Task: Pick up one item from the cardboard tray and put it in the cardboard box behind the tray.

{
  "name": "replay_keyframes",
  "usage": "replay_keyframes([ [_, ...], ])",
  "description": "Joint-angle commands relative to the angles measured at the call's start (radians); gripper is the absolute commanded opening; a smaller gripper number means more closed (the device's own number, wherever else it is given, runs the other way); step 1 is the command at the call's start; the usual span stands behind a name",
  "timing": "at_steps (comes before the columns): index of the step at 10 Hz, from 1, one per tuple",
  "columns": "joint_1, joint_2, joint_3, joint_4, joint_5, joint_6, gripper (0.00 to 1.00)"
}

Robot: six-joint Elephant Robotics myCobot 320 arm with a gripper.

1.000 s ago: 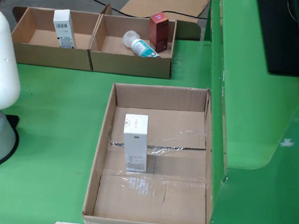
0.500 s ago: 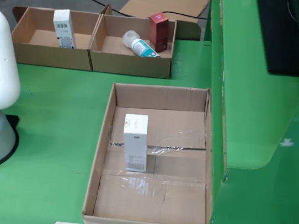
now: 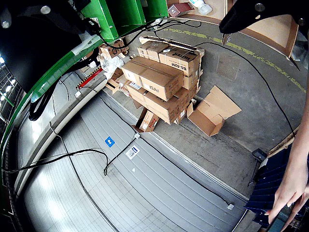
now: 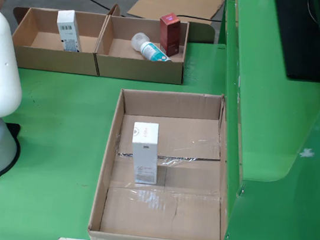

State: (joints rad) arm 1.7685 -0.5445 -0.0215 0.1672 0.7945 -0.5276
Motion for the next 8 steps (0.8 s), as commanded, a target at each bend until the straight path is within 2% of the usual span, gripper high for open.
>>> replay_keyframes([
  [1,-0.016,0.035,0.021,-0.033,0.025,0.023,1.0],
  [3,-0.045,0.083,0.021,-0.151,0.07,0.085,1.0],
  [5,-0.075,0.197,0.021,-0.397,0.129,0.231,1.0],
  [8,-0.09,0.339,0.021,-0.611,0.154,0.355,1.0],
])
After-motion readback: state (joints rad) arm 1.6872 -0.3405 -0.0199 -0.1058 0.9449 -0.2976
